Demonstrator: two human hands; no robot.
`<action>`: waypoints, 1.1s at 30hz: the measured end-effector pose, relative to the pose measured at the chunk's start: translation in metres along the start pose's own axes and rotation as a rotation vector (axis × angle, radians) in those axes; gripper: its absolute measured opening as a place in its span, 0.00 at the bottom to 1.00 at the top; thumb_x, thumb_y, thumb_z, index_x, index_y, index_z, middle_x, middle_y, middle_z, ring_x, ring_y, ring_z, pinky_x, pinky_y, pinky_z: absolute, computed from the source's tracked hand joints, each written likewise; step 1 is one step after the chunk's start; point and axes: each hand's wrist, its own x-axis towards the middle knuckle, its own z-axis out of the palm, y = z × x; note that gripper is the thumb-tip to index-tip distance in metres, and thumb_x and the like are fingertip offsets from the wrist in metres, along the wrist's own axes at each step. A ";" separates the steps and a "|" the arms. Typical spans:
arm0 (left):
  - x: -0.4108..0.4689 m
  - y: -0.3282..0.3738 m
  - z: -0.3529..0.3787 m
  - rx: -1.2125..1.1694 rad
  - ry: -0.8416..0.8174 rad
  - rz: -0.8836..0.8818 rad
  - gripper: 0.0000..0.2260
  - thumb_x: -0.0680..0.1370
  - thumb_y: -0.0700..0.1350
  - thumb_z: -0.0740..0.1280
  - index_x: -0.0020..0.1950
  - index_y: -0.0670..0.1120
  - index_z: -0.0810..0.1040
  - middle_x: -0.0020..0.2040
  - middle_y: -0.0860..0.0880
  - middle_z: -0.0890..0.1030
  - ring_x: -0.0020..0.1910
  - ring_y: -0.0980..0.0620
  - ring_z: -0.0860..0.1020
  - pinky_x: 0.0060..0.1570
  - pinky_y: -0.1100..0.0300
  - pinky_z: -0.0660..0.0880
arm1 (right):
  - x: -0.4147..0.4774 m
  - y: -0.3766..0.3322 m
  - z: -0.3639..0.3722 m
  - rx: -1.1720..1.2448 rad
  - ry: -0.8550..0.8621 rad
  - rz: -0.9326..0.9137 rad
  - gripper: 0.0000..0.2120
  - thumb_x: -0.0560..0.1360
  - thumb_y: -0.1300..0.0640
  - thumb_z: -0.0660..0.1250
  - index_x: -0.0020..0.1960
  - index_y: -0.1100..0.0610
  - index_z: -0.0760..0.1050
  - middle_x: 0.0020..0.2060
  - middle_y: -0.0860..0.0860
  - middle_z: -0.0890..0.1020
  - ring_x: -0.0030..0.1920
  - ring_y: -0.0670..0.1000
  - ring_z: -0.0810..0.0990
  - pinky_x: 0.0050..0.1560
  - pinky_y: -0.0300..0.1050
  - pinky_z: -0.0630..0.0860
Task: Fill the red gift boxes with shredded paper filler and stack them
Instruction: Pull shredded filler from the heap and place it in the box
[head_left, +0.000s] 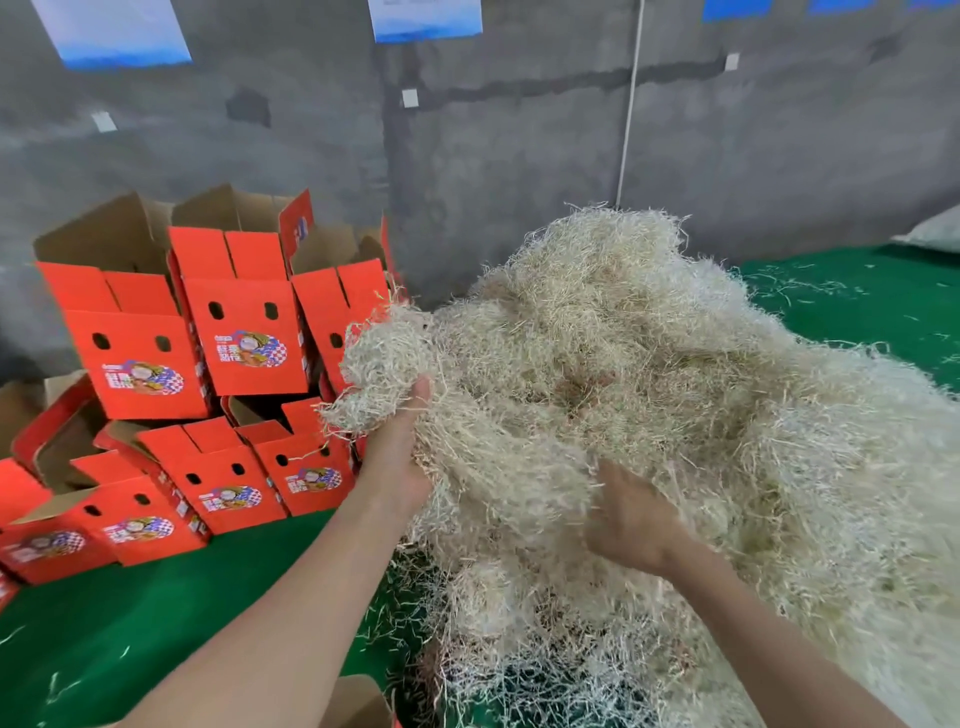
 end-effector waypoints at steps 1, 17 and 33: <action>-0.002 -0.001 0.001 0.003 -0.010 -0.002 0.28 0.62 0.55 0.74 0.59 0.45 0.77 0.62 0.42 0.77 0.59 0.43 0.76 0.59 0.46 0.72 | -0.001 -0.017 -0.004 0.081 0.060 -0.092 0.39 0.67 0.50 0.70 0.72 0.51 0.53 0.67 0.50 0.66 0.65 0.51 0.67 0.67 0.57 0.66; -0.001 -0.006 -0.011 0.425 -0.242 0.110 0.47 0.50 0.58 0.76 0.68 0.47 0.70 0.71 0.46 0.67 0.71 0.46 0.62 0.72 0.45 0.55 | 0.009 -0.064 -0.042 0.583 0.229 -0.125 0.06 0.77 0.59 0.61 0.50 0.57 0.75 0.43 0.47 0.77 0.40 0.47 0.76 0.36 0.34 0.69; -0.003 -0.008 -0.007 0.413 -0.211 0.010 0.21 0.66 0.47 0.71 0.58 0.46 0.76 0.52 0.51 0.81 0.49 0.58 0.80 0.48 0.65 0.75 | -0.002 -0.043 -0.061 0.967 -0.103 -0.117 0.32 0.66 0.44 0.70 0.67 0.37 0.61 0.65 0.37 0.63 0.63 0.45 0.67 0.60 0.47 0.66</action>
